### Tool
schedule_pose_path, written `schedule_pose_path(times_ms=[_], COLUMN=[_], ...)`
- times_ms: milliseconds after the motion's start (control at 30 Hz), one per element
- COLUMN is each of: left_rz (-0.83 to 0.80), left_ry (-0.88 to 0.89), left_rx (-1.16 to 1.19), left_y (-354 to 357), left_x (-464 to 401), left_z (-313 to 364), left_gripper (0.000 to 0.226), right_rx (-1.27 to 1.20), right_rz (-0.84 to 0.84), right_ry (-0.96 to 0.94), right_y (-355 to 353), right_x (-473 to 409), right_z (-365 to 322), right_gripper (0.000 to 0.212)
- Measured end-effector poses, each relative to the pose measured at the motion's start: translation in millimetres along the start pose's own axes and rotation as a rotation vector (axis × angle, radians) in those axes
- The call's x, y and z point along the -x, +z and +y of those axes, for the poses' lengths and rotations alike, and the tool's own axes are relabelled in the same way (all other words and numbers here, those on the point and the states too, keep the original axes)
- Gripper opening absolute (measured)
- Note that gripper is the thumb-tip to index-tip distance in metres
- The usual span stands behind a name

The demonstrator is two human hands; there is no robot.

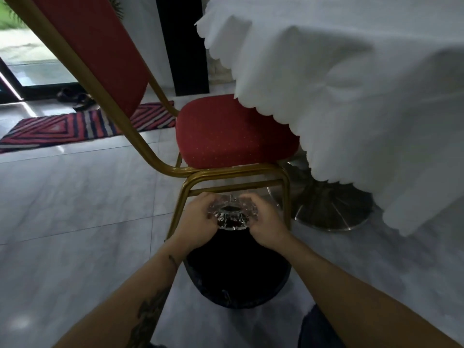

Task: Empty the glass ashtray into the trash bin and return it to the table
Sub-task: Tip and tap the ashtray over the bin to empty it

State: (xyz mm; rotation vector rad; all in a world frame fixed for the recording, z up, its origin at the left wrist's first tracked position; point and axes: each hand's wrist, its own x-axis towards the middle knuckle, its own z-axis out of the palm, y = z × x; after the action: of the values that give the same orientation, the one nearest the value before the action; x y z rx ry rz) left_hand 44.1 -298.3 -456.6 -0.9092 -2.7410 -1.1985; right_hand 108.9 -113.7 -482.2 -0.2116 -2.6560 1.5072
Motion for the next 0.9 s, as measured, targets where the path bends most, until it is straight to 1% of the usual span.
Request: schedule_pose_path(times_ms=[67,200,233,367,400,500,633,833,900], left_rz=[0.012,-0.001,-0.012,-0.043,-0.04,-0.037,-0.059,-0.046,-0.047], left_ry=[0.069,0.182,0.201,0.303,0.322,0.36,0.397,0.468,0.472], left_rx=[-0.018,-0.06,-0.094,-0.232,-0.261,-0.331,-0.382,-0.458,-0.481], left_y=[-1,-6,-7,-8,-8,-7,-7,-17,-18], left_x=[2,10,12,19,21,26,26,26,25], left_z=[2,4,3,1,1,0,-3,3,4], left_gripper=[0.048,0.043,0.044,0.055,0.056,0.055,0.056,0.046,0.046], right_rx=[0.038,0.16,0.205,0.38,0.417,0.487,0.518,0.658,0.681], right_rz=[0.012,0.091,0.095,0.077,0.08,0.08,0.053,0.056,0.06], right_ry=[-0.055,-0.269,-0.318,-0.398,-0.418,-0.465,-0.475,-0.568,-0.587], right_y=[-3,-8,-9,-8,-8,-6,-8,-19,-22], right_x=[1,11,13,19,21,26,28,27,26], right_z=[-1,-10,-10,-3,-2,-1,-3,-12,-14], right_gripper=[0.078,0.047,0.046,0.062,0.063,0.058,0.055,0.051,0.048])
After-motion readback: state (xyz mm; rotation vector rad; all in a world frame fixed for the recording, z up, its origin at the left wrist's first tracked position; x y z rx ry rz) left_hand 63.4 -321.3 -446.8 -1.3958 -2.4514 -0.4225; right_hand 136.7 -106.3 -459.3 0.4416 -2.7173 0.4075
